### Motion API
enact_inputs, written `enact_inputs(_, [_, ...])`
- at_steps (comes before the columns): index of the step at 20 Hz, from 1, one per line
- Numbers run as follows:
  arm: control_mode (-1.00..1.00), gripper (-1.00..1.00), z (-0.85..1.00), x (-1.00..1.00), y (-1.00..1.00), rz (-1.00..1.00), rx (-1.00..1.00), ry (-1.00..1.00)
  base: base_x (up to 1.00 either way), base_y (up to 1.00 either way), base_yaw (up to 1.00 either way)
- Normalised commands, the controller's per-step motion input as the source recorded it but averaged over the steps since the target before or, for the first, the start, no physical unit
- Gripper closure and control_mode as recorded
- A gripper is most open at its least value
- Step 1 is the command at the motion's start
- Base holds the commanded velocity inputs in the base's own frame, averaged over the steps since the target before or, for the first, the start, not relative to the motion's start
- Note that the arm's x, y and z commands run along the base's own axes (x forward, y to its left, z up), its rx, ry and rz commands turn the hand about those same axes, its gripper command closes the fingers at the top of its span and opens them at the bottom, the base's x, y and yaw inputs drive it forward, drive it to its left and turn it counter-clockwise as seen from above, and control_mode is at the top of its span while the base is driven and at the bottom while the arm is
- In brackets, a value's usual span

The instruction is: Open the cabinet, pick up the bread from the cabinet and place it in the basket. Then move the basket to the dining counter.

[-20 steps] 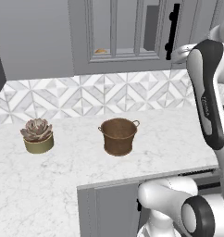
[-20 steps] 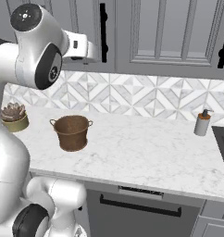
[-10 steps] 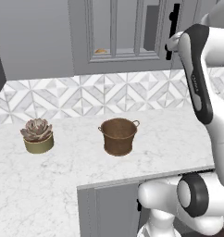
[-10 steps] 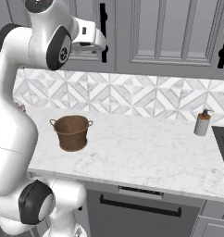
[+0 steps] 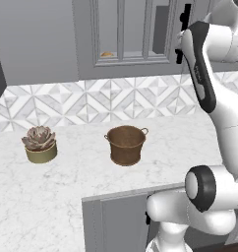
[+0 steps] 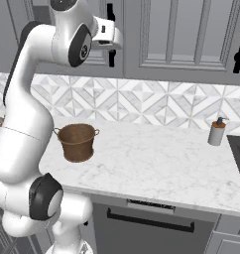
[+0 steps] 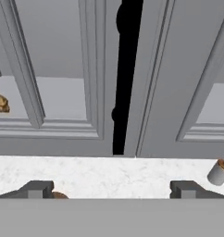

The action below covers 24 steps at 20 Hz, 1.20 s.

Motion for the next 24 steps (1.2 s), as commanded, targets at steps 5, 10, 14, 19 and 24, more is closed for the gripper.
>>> enact_inputs(5, [-1.0,-1.0,0.0,0.54,-0.12,0.0,0.0,0.0,0.0,0.0,0.0])
enact_inputs(10, [-1.0,-1.0,-0.1,0.47,-0.13,0.0,0.0,-0.01,0.0,0.0,0.0])
enact_inputs(14, [-1.0,-1.0,-0.13,0.37,0.0,0.0,0.0,-0.06,0.0,0.0,0.0])
enact_inputs(19, [-1.0,-1.0,0.0,0.37,0.0,0.0,0.0,-0.09,0.0,0.0,0.0])
enact_inputs(24, [-1.0,-1.0,0.0,0.36,-0.05,0.02,0.01,0.0,0.0,0.0,0.0])
